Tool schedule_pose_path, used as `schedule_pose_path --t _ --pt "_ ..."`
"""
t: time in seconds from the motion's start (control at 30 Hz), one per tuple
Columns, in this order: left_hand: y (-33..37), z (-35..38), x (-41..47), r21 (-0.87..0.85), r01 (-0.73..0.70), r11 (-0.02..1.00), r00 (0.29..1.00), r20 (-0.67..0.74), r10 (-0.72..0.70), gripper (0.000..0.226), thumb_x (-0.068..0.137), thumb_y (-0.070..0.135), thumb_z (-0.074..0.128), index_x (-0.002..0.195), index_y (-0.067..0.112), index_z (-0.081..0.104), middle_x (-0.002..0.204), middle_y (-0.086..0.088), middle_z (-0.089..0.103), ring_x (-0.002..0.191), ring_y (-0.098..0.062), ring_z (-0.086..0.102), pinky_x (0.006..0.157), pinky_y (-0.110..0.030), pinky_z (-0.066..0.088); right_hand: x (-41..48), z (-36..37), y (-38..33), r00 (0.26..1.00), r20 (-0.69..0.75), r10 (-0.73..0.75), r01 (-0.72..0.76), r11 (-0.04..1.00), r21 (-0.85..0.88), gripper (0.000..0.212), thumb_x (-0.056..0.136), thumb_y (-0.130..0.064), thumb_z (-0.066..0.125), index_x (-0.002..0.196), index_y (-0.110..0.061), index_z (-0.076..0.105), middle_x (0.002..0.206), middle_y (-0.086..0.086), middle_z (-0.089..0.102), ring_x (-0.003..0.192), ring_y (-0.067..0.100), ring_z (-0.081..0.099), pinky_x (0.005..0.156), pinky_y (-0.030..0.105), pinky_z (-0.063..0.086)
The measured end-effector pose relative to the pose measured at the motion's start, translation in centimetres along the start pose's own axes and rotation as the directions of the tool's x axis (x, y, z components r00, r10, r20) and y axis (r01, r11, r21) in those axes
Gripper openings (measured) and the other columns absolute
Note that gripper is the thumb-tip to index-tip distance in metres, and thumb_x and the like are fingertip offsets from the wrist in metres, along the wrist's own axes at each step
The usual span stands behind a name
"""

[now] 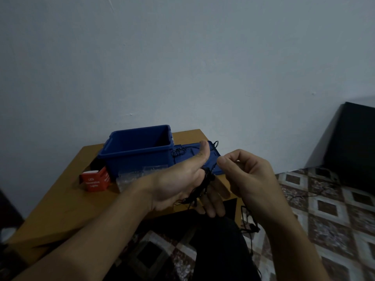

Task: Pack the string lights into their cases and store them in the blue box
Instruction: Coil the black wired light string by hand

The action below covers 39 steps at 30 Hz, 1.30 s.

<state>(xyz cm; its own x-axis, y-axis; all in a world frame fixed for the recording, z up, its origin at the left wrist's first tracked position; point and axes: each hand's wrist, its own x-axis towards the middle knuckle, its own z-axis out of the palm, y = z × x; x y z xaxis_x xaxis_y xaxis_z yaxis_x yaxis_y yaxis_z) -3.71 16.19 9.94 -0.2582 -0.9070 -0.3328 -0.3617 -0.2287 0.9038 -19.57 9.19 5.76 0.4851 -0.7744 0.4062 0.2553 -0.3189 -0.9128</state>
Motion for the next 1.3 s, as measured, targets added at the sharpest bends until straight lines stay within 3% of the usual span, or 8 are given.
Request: schedule_pose_path --t 0.17,0.4,0.53,0.67,0.8,0.97,1.13,1.3 --pt "0.5 0.2 -0.2 -0.036 -0.013 0.999 0.999 0.040 0.015 0.100 0.083 0.084 0.001 0.069 0.003 0.058 0.054 -0.007 0.045 0.053 -0.022 0.040 0.074 -0.038 0.048 -0.1 -0.3 0.0 0.996 0.090 -0.006 -0.004 0.995 0.102 0.024 0.089 -0.027 0.066 0.085 -0.004 0.063 0.055 -0.003 0.041 0.046 0.012 0.026 0.043 0.026 0.022" --pt "0.9 0.0 -0.3 -0.207 -0.109 0.972 0.988 0.086 0.129 0.075 0.092 0.077 0.006 0.056 0.016 0.030 0.044 0.002 0.021 0.044 -0.016 0.019 0.060 -0.035 0.041 0.0 -0.3 0.5 0.995 0.097 0.025 -0.035 0.994 0.103 0.023 0.091 -0.027 0.064 0.086 -0.005 0.064 0.056 -0.001 0.038 0.048 0.013 0.023 0.045 0.030 0.018" --pt "0.7 -0.3 -0.5 -0.326 -0.190 0.926 0.963 0.120 0.240 0.072 0.098 0.069 0.013 0.060 0.013 0.039 0.045 0.001 0.028 0.045 -0.019 0.022 0.062 -0.037 0.041 0.1 0.1 0.8 0.991 0.123 0.056 -0.069 0.992 0.109 0.025 0.091 -0.031 0.063 0.092 -0.006 0.061 0.057 0.004 0.039 0.047 0.013 0.027 0.045 0.029 0.018" --pt "0.5 -0.4 -0.3 -0.372 -0.248 0.895 0.950 0.086 0.299 0.083 0.096 0.070 0.009 0.068 0.006 0.054 0.049 -0.003 0.044 0.047 -0.019 0.040 0.067 -0.037 0.048 0.1 -0.2 1.2 0.991 0.119 0.053 -0.063 0.995 0.081 0.021 0.093 -0.026 0.063 0.091 -0.005 0.063 0.064 0.011 0.057 0.054 0.018 0.047 0.049 0.025 0.039" --pt "0.3 -0.4 -0.1 -0.477 -0.286 0.831 0.934 0.055 0.352 0.089 0.094 0.074 0.013 0.081 0.002 0.062 0.060 -0.010 0.058 0.058 -0.025 0.054 0.074 -0.040 0.051 0.1 0.2 1.4 0.980 0.190 0.059 -0.073 0.995 0.067 0.018 0.098 -0.017 0.061 0.082 -0.012 0.066 0.076 0.031 0.064 0.060 0.025 0.053 0.064 0.043 0.045" --pt "0.7 -0.5 -0.2 -0.600 -0.381 0.703 0.903 -0.079 0.422 0.087 0.095 0.072 0.015 0.090 0.002 0.066 0.069 -0.011 0.063 0.064 -0.026 0.059 0.073 -0.038 0.053 0.2 0.1 1.7 0.973 0.200 0.113 -0.119 0.993 0.017 0.013 0.097 -0.018 0.060 0.090 -0.009 0.066 0.071 0.005 0.068 0.071 0.026 0.061 0.070 0.038 0.051" --pt "1.8 -0.2 -0.5 -0.668 -0.461 0.584 0.880 -0.259 0.399 0.086 0.095 0.070 0.018 0.088 0.003 0.071 0.073 -0.012 0.064 0.062 -0.025 0.060 0.063 -0.034 0.056 0.4 0.1 1.9 0.974 0.171 0.151 -0.145 0.988 -0.046 0.007 0.097 -0.012 0.063 0.095 -0.005 0.063 0.077 0.007 0.073 0.073 0.021 0.068 0.073 0.036 0.056" --pt "1.8 -0.2 -0.4 -0.662 -0.518 0.542 0.852 -0.345 0.393 0.079 0.095 0.069 0.023 0.094 0.006 0.072 0.081 -0.010 0.066 0.067 -0.024 0.062 0.073 -0.041 0.057 0.3 0.1 1.8 0.960 0.220 0.173 -0.151 0.982 -0.114 0.015 0.097 -0.014 0.065 0.094 0.001 0.068 0.078 0.005 0.073 0.075 0.023 0.067 0.072 0.033 0.053"
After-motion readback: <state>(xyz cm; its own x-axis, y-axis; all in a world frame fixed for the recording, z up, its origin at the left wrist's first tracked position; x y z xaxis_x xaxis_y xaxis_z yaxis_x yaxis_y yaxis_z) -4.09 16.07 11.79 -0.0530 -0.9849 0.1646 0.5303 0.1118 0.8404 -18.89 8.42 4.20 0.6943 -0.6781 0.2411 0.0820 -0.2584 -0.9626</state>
